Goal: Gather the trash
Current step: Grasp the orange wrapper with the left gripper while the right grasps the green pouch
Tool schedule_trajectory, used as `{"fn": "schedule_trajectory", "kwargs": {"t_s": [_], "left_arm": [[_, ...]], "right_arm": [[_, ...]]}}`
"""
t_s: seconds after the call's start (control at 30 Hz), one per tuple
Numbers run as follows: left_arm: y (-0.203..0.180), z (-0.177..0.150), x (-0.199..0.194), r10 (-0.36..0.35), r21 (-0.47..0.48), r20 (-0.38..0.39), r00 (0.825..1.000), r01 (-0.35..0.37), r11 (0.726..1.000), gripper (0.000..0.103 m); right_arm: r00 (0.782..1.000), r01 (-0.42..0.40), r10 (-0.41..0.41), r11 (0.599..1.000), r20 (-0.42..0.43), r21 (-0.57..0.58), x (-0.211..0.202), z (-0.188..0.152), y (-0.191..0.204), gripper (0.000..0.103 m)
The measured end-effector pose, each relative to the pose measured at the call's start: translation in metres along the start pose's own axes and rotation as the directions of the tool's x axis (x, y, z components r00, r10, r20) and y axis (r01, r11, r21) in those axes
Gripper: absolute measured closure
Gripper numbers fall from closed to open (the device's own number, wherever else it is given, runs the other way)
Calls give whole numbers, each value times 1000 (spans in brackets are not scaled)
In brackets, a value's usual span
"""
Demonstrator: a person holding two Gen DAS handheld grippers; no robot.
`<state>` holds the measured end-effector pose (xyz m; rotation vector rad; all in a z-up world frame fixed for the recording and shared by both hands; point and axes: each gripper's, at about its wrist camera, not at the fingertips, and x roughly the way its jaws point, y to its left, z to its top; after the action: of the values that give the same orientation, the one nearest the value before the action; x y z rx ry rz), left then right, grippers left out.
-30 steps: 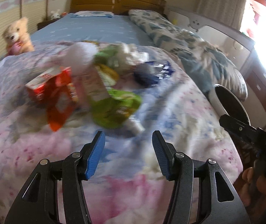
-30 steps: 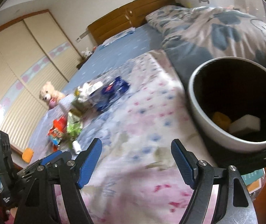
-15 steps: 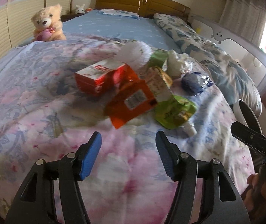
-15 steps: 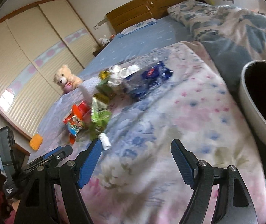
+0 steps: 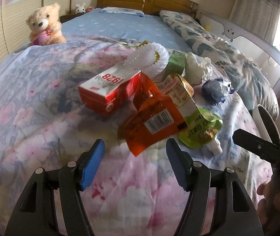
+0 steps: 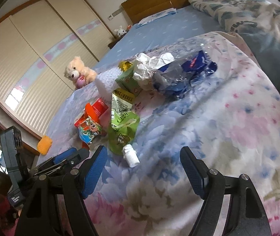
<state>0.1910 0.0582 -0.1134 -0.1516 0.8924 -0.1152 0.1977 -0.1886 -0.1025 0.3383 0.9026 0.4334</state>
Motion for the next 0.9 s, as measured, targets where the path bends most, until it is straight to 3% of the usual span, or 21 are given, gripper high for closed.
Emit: {"fn": "schedule_trajectory", "kwargs": {"t_s": [0.23,0.37,0.4,0.47,0.6,0.67,0.9], "left_arm": [[1,11,11,-33,19,-6,999,33,999,38],[2,14,15,-65,23,-16,998,65,998,64],[1,14,17,-69,22,-21,997,70,997,72],[3,15,19,-81,15,-29,996,82,997,75],[2,15,18,-88,15,-18,996,88,996,86],[0,14,15,-87,23,-8,996,88,996,96],[-4,9,1,-81,42,29,996,80,996,98]], "right_arm": [[1000,-17,16,1000,-26,-24,18,13,8,26],[998,-28,26,999,-48,-44,33,18,15,28],[998,-29,26,998,-56,-47,37,19,16,32],[997,-28,24,998,-67,-62,44,19,19,39],[996,-45,39,996,-79,-76,48,18,23,70],[997,-36,30,995,-73,-92,45,16,25,72],[998,-31,26,994,-50,-101,27,6,23,76]]}}
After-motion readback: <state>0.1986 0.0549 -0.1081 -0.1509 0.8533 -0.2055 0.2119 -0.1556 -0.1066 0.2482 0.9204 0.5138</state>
